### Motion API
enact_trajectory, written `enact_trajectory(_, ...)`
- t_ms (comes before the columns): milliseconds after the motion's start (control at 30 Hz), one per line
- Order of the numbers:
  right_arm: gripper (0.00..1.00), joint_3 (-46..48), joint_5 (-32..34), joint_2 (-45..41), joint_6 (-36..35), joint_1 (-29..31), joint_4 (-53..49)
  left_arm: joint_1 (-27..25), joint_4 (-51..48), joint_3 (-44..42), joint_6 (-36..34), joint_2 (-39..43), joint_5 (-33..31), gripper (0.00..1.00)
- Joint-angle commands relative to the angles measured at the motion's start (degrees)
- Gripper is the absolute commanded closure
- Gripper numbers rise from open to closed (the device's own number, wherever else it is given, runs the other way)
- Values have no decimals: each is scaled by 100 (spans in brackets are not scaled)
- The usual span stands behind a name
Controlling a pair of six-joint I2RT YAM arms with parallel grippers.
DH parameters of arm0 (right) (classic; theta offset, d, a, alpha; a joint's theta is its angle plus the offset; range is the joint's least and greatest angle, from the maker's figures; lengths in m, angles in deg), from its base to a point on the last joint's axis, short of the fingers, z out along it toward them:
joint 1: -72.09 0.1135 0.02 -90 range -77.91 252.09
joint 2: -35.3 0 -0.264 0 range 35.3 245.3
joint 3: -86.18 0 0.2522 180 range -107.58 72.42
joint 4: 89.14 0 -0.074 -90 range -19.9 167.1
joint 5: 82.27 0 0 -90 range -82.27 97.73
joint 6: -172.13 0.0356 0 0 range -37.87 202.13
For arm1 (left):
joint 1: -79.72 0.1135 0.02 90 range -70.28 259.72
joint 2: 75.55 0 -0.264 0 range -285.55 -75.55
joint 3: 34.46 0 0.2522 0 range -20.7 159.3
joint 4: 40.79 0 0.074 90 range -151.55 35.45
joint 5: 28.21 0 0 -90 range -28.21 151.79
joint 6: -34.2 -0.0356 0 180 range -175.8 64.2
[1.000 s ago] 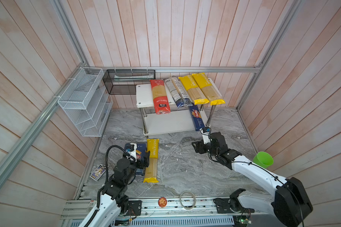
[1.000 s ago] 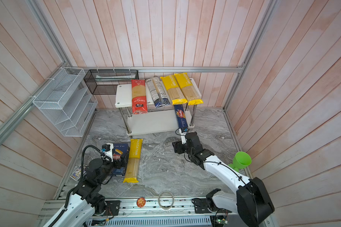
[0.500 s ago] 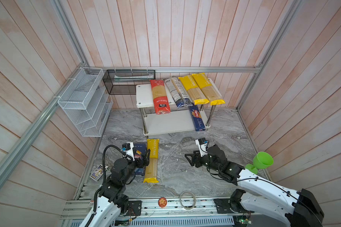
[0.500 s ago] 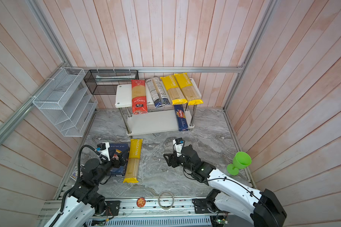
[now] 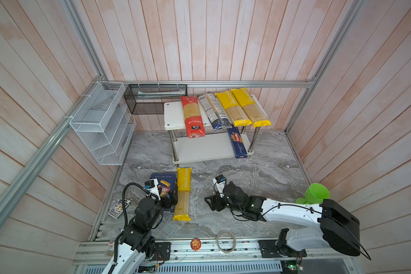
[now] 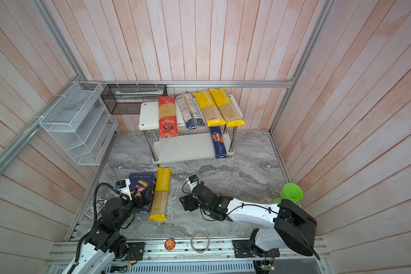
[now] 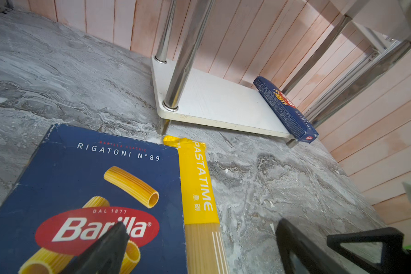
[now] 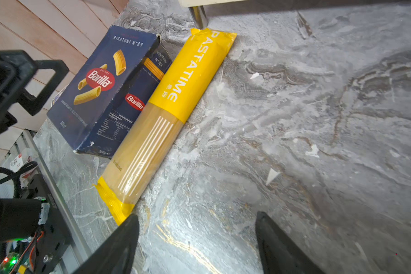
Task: Place and organize the pasta boxes and bags onto the shelf
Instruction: 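Open the right gripper and withdraw it toward the yellow Pastatime bag, then lower the open right gripper over the yellow Pastatime spaghetti bag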
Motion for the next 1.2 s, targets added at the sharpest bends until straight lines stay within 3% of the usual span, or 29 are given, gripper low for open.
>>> enact_trajectory(0, 23, -399, 297, 407, 71, 146, 99, 18, 53, -64, 116, -19, -200, 0)
enact_trajectory(633, 16, -2924, 737, 3100, 44, 593, -677, 62, -77, -61, 236, 80, -401, 0)
enact_trajectory(1167, 15, -3225, 868, 3652, -14, 638, -1065, 68, -43, -68, 198, 65, -333, 0)
